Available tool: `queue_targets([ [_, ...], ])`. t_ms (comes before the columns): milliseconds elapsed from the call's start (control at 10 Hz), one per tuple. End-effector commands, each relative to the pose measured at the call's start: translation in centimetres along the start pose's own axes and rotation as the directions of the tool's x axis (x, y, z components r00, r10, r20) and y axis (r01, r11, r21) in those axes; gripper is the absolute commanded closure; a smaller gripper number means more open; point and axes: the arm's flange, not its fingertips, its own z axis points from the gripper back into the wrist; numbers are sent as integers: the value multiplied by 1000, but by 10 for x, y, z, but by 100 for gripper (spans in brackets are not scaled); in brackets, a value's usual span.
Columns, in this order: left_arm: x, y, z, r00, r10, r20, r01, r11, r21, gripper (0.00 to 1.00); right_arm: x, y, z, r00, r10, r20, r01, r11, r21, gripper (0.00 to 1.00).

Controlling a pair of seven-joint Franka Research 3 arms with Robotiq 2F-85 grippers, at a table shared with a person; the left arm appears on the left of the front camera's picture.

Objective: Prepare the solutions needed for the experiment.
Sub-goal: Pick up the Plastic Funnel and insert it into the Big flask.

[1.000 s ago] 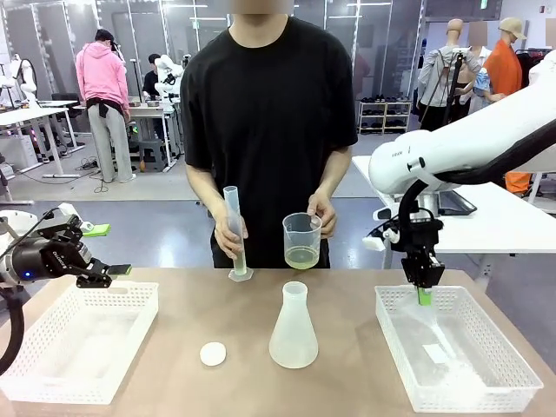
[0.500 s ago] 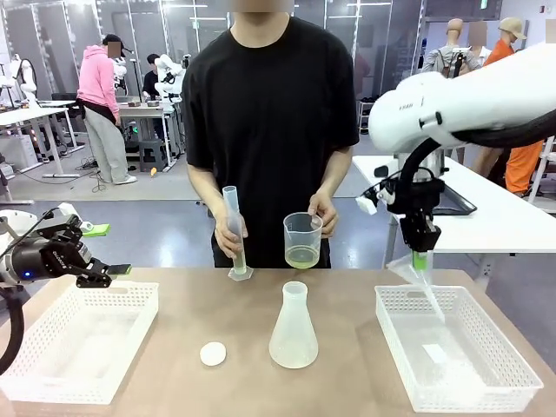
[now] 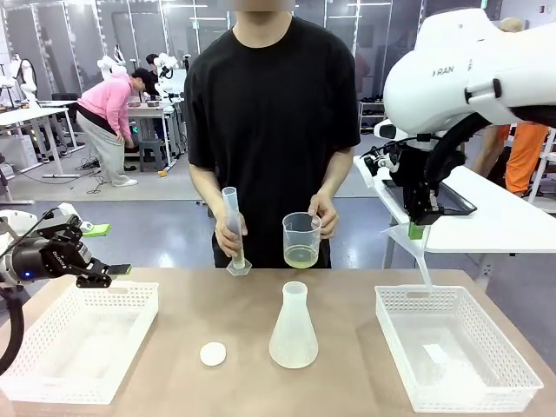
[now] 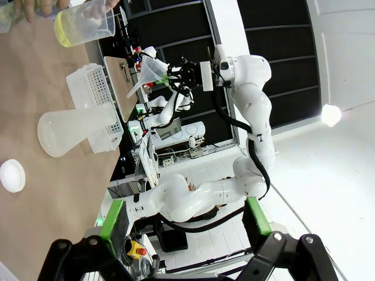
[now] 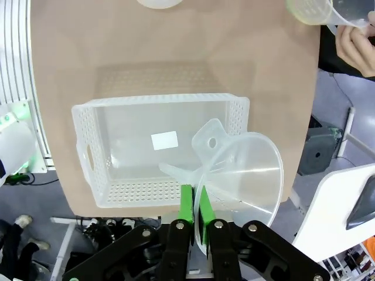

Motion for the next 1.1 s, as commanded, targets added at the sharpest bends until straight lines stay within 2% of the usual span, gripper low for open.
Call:
queue_targets([
  [0,0,-3,-1,1000,-5,8,5,1000,-8,0,-1,-11,-3,1000,4,-3,-4,1000,18,100],
  [700,0,-3,-1,1000,-5,8,5,1000,-8,0,-1,-11,-3,1000,4,-3,-4,1000,18,100],
  [800,0,-3,-1,1000,-5,8,5,1000,-8,0,-1,-9,-6,1000,-3,5,3,1000,13,95],
  [900,0,-3,-1,1000,-5,8,5,1000,-8,0,10,-8,-16,998,38,46,-37,999,-30,95],
  [1000,0,-3,-1,1000,-5,8,5,1000,-8,0,25,-2,-8,990,75,122,-62,993,-105,95],
])
